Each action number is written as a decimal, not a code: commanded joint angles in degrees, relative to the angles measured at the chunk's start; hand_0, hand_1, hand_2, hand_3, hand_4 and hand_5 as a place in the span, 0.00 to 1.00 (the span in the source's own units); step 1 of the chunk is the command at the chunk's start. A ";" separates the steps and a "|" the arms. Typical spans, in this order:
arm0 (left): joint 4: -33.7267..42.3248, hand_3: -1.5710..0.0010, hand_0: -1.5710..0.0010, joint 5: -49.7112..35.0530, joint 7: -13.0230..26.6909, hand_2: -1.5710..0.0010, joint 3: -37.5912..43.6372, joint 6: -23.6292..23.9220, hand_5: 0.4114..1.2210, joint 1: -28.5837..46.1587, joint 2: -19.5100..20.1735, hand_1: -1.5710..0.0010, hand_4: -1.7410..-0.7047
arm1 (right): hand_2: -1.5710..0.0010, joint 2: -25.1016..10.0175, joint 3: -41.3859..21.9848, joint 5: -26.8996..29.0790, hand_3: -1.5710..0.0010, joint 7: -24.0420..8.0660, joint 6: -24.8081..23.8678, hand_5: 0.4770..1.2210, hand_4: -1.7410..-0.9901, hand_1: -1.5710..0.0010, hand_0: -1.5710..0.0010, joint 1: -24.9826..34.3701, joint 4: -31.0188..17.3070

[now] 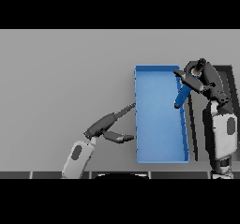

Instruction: Pick up the blue pipe and place it into the blue bin.

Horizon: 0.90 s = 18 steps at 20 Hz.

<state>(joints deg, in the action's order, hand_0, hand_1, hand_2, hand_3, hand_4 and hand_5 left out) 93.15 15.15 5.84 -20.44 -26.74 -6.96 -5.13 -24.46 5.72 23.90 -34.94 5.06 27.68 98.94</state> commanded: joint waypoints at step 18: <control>1.18 1.00 1.00 0.13 0.75 1.00 -0.24 0.10 0.02 0.20 0.37 1.00 0.83 | 0.72 -33.83 -46.21 25.46 0.84 0.01 -36.18 0.95 0.62 0.72 0.69 -1.46 -3.87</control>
<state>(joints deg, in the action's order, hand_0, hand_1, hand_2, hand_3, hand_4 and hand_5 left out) 94.33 15.28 6.54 -20.69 -26.65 -6.78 -4.78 -58.30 -40.47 49.32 -34.93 -30.98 26.26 95.10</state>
